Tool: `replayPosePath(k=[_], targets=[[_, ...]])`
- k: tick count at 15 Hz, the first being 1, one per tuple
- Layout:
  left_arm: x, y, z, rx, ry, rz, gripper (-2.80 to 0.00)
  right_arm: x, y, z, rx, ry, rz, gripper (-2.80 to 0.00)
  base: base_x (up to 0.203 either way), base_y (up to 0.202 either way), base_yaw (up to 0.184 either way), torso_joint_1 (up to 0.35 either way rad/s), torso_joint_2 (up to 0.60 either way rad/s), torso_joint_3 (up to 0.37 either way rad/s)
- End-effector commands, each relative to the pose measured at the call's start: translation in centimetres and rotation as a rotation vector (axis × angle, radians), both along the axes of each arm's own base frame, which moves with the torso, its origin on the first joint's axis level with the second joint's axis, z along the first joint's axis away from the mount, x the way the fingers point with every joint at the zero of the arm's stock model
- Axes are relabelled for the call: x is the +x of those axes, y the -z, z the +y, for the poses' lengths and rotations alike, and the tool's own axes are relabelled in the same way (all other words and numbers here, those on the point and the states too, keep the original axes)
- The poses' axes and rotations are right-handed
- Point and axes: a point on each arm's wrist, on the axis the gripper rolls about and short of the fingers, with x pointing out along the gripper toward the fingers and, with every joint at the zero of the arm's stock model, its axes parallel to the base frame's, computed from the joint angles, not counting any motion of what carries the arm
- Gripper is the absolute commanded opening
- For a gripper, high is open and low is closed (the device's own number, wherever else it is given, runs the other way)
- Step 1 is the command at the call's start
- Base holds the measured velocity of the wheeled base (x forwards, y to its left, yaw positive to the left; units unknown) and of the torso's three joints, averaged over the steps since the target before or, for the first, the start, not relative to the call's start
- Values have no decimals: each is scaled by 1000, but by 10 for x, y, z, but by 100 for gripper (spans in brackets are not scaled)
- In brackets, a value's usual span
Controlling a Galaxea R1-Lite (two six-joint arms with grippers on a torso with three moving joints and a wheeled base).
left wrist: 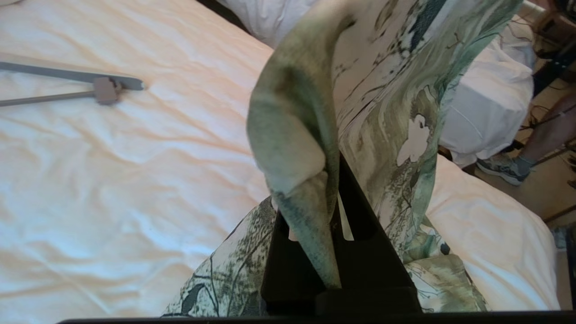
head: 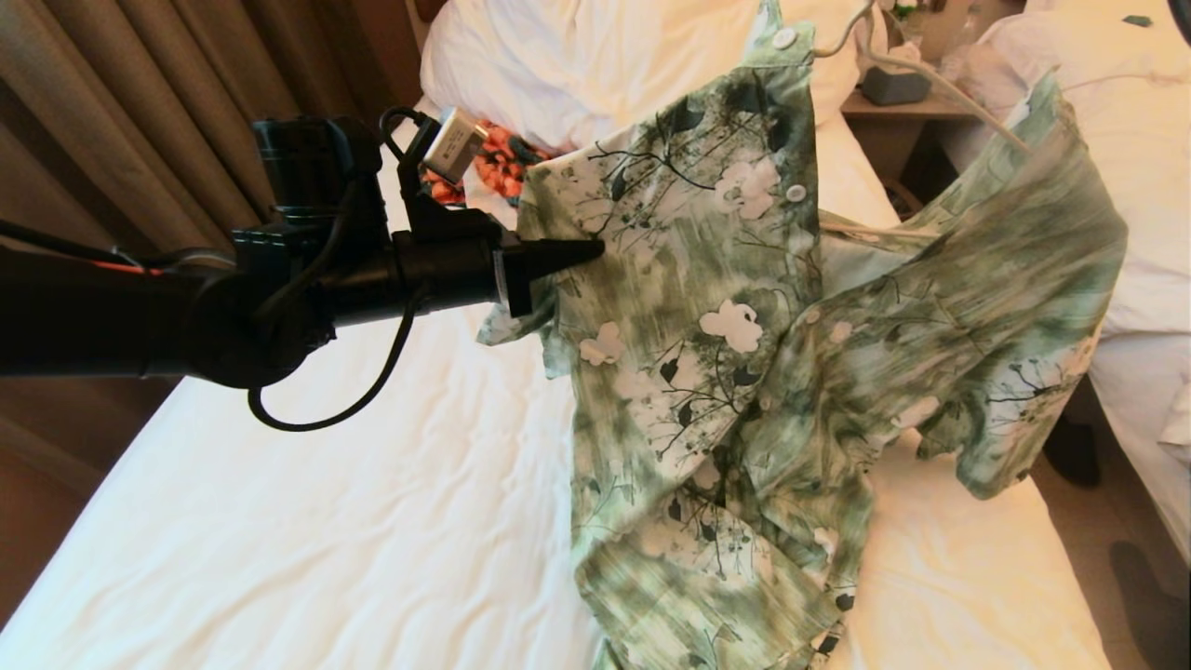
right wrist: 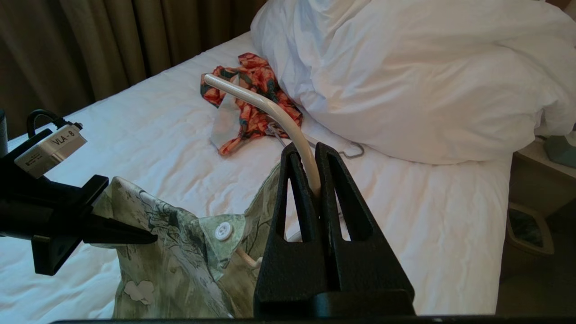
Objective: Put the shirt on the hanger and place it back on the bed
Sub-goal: Take the clothes hanger out of the clothes
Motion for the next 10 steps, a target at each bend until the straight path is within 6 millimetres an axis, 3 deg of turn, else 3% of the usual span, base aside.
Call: replayPosePath(k=[1, 10], targets=[[-3, -3, 4, -4, -11, -8, -280, 0, 0, 0, -1, 2, -1, -280, 0, 0, 0, 0, 0, 0], [-20, -27, 62, -168, -154, 26, -280, 1, 0, -1, 29, -3, 17, -280, 0, 0, 0, 0, 0, 0]])
